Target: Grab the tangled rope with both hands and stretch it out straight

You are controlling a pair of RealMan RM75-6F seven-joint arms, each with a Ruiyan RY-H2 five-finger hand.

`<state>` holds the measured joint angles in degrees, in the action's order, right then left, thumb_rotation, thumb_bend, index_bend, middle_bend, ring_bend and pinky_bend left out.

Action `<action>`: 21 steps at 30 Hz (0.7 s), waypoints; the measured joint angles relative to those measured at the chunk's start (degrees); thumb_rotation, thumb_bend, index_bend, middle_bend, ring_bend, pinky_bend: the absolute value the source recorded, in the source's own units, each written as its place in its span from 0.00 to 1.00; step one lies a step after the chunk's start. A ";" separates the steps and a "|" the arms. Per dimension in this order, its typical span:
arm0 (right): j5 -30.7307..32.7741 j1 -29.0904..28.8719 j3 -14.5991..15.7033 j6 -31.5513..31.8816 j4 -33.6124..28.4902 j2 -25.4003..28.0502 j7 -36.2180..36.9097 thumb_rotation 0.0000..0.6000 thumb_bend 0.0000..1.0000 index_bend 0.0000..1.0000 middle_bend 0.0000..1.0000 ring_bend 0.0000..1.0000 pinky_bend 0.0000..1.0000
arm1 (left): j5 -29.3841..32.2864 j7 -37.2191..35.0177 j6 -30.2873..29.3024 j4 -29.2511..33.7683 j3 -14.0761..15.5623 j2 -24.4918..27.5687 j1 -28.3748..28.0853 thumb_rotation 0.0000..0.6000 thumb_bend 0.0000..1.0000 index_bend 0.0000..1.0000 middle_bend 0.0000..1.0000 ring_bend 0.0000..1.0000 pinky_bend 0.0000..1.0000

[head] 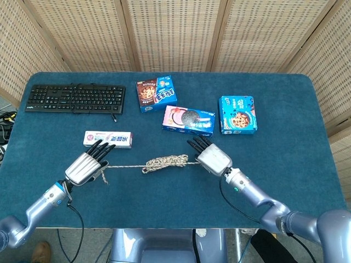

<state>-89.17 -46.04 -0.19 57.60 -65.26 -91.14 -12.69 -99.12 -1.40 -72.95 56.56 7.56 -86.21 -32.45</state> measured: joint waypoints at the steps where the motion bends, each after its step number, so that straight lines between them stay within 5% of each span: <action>1: 0.05 0.33 0.11 0.18 0.00 0.32 -0.04 1.00 0.52 0.67 0.04 0.00 0.00 | 0.20 -0.65 -0.27 -0.89 0.01 0.15 0.38 1.00 0.54 0.68 0.00 0.00 0.00; 21: -1.00 5.19 2.02 2.94 1.75 6.31 -0.48 1.00 0.53 0.67 0.04 0.00 0.00 | 2.54 -8.63 -1.93 -13.86 -0.46 -0.68 4.57 1.00 0.54 0.68 0.00 0.00 0.00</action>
<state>-90.17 -40.85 1.82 60.54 -63.51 -84.83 -13.17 -96.58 -10.02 -74.87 42.70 7.10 -86.89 -27.88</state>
